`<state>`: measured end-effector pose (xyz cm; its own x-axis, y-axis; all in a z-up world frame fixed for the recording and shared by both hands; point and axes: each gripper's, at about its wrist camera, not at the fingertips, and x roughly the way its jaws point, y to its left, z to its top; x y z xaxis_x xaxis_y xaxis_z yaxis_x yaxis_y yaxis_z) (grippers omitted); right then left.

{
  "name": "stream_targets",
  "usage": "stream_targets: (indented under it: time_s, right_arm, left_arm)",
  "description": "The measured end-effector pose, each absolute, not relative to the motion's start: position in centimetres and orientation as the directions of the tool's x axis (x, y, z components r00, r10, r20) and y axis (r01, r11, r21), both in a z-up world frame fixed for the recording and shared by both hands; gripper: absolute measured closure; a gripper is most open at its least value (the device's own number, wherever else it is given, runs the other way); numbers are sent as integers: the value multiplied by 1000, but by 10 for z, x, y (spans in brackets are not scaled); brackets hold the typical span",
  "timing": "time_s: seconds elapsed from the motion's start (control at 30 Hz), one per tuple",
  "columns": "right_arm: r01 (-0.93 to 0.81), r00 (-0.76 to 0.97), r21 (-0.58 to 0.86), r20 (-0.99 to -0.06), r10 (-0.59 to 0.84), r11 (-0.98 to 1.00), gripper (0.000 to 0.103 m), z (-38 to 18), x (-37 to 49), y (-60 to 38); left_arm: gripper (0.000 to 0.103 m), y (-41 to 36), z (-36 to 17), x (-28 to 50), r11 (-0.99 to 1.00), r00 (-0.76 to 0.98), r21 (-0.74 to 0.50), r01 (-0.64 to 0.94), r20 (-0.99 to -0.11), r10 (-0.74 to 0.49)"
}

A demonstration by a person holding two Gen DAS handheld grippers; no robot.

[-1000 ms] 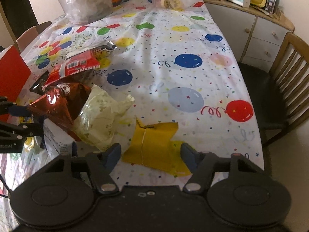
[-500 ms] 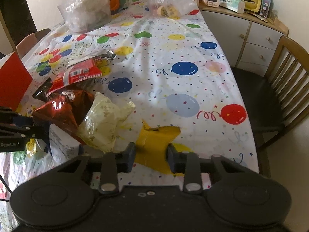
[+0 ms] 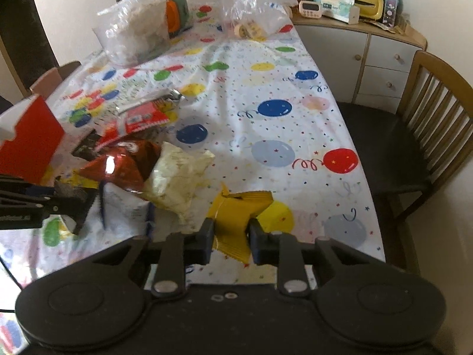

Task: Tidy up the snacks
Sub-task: 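Grasp the yellow folded packet with the right gripper while the left gripper grasps a chocolate wrapper, then carry the yellow packet over the red box with the right gripper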

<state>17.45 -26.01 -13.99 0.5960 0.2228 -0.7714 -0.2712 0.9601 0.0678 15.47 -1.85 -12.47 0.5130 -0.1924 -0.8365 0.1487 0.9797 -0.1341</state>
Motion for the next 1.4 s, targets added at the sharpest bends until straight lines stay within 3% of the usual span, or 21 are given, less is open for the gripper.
stream_targets:
  time_s: [0.77,1.4]
  right_arm:
    - [-473,592,159,-671,446,867,80,-50,106,-148]
    - [-614,522,121,-679,516,780,80,-47,111,10]
  left_arm:
    - [74,79,-35,88,982,642,-185,26,-750,-159]
    - [74,216,-15,61,988,693,-104,-116,-721,6]
